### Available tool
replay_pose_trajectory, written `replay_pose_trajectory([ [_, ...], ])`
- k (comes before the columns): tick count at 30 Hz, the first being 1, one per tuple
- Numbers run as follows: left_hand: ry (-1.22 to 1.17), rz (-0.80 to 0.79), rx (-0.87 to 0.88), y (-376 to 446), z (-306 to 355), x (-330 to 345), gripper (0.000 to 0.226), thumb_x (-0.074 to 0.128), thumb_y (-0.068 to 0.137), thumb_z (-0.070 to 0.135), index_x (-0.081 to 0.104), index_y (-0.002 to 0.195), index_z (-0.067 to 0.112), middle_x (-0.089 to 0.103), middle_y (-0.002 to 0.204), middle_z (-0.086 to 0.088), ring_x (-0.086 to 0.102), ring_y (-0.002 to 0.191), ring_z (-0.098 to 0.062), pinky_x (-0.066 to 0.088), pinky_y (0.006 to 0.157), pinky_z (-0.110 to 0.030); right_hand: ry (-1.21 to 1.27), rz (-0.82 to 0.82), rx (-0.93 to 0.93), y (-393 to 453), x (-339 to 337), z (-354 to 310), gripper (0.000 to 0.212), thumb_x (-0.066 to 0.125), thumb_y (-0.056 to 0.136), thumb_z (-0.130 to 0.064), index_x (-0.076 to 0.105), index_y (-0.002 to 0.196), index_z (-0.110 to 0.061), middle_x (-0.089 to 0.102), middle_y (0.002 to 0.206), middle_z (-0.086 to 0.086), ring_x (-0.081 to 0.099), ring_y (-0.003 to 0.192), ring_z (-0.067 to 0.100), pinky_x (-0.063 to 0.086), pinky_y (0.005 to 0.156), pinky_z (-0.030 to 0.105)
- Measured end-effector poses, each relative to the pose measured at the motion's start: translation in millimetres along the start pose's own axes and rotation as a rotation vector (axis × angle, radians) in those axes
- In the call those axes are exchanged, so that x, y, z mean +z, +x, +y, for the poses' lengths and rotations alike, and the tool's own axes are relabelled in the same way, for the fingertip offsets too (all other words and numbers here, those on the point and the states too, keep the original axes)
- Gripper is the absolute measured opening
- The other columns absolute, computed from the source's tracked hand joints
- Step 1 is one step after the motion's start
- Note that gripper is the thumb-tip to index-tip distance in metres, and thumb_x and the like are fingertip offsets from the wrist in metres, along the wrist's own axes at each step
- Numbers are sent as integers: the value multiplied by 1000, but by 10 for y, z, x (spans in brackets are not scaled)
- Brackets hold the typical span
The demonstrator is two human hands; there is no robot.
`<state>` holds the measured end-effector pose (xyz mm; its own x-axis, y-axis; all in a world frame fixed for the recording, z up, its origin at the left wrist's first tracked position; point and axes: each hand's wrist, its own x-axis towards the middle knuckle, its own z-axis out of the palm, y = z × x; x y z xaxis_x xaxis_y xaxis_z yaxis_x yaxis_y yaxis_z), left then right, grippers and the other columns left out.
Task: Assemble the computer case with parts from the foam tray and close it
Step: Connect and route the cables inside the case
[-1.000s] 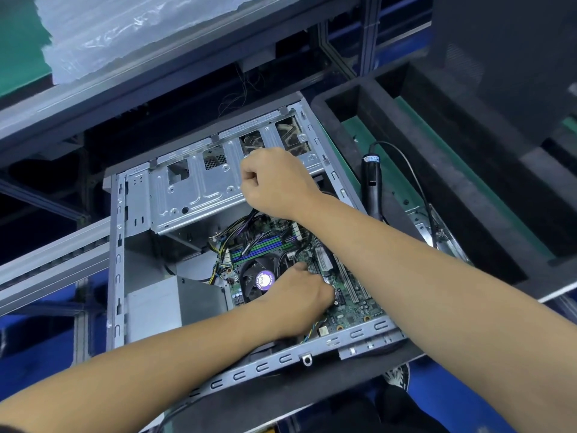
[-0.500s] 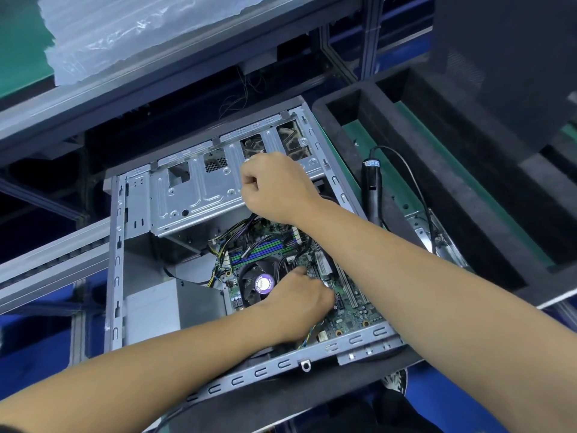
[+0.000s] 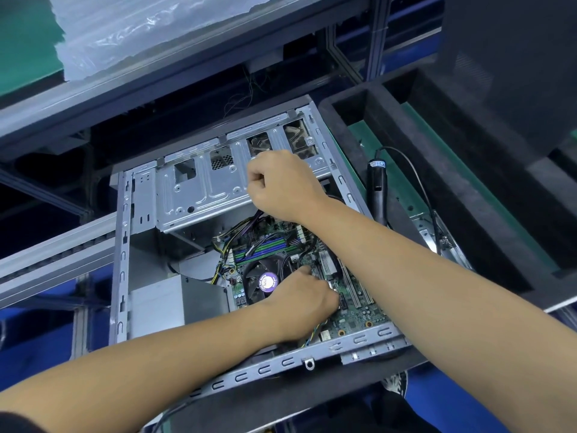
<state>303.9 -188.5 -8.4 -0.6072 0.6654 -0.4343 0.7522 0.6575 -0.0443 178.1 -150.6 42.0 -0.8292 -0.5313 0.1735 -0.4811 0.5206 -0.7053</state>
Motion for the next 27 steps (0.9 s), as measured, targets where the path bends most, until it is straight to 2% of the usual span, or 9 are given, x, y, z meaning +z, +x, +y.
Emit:
replay_pose_trajectory([
  [4,-41,27,10,-4,-16,1,25,50,74,-5,36,68,15,62,70,-13,47,59,-25,37,80,-35,-8,11,-2,7,15,-1,20,50,79,-4,43,61,-10,59,73,13,46,65,22,39,56,30],
  [9,-50,32,15,15,-3,-14,27,52,75,-5,36,67,16,64,72,-14,60,67,-29,39,85,-37,-13,19,-5,14,27,20,19,50,79,-4,45,62,-10,61,74,13,49,66,24,39,55,29],
  [15,-82,50,-24,35,-10,-6,42,52,75,-6,20,59,15,59,68,-11,49,61,-27,36,77,-34,-23,13,-18,22,38,25,19,49,79,-4,46,61,-11,61,72,10,51,66,24,38,55,28],
  [18,-86,47,-17,40,0,-20,36,52,76,-6,27,61,15,64,74,-13,58,67,-29,36,77,-34,-19,4,-15,20,33,25,20,48,77,-3,43,60,-11,59,70,12,48,64,23,39,56,30],
  [20,-68,49,-18,30,-5,-10,33,52,74,-6,30,63,16,61,70,-13,62,70,-30,34,76,-33,-2,4,-12,18,35,25,21,48,77,-3,42,59,-11,58,70,14,46,63,23,39,56,31],
  [23,-73,70,-19,22,-14,-2,32,53,72,-5,32,63,17,58,65,-12,58,65,-30,33,75,-33,-10,16,-19,15,37,34,28,48,78,-4,36,56,-16,53,67,9,45,63,22,35,54,29],
  [27,-88,82,-14,23,0,1,40,54,69,-6,24,57,16,53,60,-10,52,60,-27,36,75,-33,-10,10,-23,17,33,28,32,49,77,-4,33,54,-19,48,65,2,45,63,21,34,53,27],
])
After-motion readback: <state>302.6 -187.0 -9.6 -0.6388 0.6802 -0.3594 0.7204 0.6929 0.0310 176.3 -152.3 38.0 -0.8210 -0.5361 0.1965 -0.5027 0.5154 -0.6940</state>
